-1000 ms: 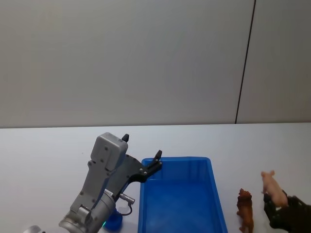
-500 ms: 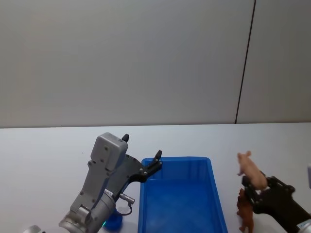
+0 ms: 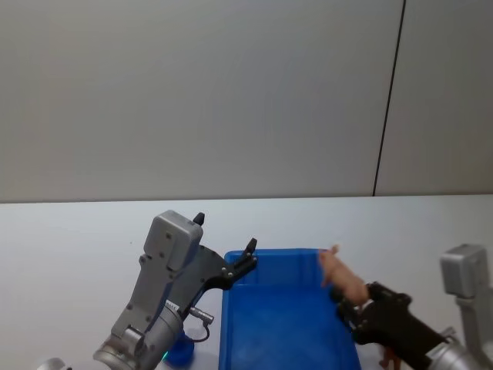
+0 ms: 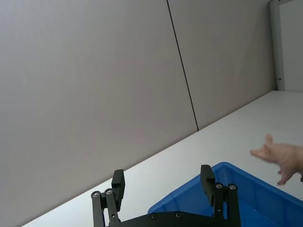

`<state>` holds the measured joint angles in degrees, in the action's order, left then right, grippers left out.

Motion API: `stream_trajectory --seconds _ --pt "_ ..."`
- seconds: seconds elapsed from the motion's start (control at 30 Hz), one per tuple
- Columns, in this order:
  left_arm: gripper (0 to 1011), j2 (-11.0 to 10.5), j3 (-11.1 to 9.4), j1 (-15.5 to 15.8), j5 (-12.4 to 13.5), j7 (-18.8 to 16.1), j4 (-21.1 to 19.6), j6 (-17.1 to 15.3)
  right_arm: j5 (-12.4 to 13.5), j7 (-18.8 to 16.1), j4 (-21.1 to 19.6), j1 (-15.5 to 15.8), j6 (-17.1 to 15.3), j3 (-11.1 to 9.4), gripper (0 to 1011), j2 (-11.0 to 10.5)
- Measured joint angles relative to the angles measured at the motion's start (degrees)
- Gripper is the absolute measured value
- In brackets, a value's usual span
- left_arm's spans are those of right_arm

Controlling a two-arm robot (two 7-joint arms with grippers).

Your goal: Pick up the two dolls from the table and place them into the box.

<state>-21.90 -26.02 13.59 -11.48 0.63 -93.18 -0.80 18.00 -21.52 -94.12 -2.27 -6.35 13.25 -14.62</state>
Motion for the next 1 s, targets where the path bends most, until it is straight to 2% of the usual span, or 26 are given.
stream_trajectory --seconds 0.23,0.47,0.6,0.63,0.8,0.87,1.0 --pt "1008 0.0 0.0 0.0 0.0 0.0 0.0 0.0 0.0 -3.9 4.3 -2.7 -0.9 1.4 396 2.0" --pt "1008 0.0 0.0 0.0 0.0 0.0 0.0 0.0 -0.1 -5.7 7.2 -4.5 -1.5 2.3 639 3.2" --pt "1008 0.0 0.0 0.0 0.0 0.0 0.0 0.0 -0.2 -5.8 7.7 -4.7 -1.5 2.4 712 3.4" --pt "1008 0.0 0.0 0.0 0.0 0.0 0.0 0.0 -0.3 -5.7 7.8 -4.8 -1.4 2.5 779 3.4" --pt "1008 0.0 0.0 0.0 0.0 0.0 0.0 0.0 -0.6 -4.9 7.4 -4.3 -0.5 2.6 938 3.1" --pt "1008 0.0 0.0 0.0 0.0 0.0 0.0 0.0 -0.8 -4.1 6.8 -3.8 0.1 2.5 983 2.8" --pt "1008 0.0 0.0 0.0 0.0 0.0 0.0 0.0 -1.1 -2.6 5.3 -2.6 1.1 2.3 1001 2.1"
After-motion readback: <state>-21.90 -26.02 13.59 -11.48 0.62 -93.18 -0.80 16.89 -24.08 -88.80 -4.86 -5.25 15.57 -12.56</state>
